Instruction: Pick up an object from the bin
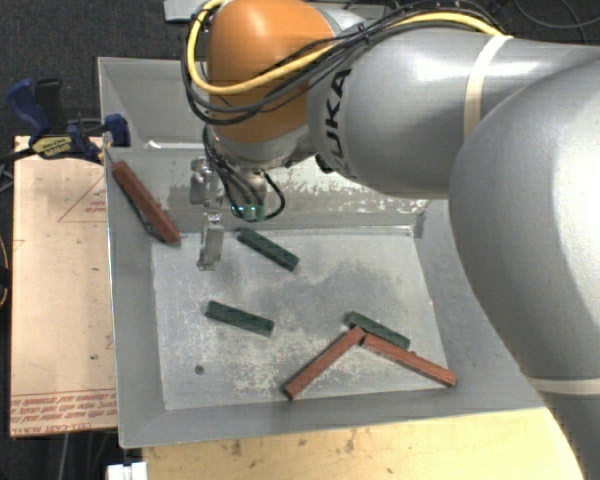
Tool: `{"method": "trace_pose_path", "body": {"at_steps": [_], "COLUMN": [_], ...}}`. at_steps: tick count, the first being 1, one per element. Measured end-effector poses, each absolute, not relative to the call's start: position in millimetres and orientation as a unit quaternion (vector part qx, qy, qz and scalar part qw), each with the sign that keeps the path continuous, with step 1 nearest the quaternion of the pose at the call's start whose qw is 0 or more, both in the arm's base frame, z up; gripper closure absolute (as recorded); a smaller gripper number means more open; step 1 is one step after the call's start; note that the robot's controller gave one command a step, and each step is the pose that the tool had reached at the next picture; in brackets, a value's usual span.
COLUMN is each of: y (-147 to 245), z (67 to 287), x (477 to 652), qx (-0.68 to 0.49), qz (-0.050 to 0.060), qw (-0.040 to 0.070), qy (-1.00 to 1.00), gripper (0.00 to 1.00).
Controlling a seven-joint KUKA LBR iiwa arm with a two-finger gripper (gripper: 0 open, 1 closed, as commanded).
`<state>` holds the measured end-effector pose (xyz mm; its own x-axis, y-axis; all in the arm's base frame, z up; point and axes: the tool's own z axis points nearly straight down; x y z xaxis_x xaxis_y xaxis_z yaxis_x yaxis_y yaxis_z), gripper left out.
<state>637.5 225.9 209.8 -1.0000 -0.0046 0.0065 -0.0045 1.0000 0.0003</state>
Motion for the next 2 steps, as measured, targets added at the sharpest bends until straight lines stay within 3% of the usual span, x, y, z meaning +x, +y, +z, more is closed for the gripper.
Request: {"method": "trace_pose_path", "body": {"at_steps": [1,2], "y": [224.8,218.2], "z": [215.4,171.1], "x": [639.3,632.1], "qx": [0.001,0.005], "qz": [-0.001,-0.002], "qw": [-0.001,-0.004], "qy": [-1.000,-1.000], "gripper": [0.00,0.00]}}
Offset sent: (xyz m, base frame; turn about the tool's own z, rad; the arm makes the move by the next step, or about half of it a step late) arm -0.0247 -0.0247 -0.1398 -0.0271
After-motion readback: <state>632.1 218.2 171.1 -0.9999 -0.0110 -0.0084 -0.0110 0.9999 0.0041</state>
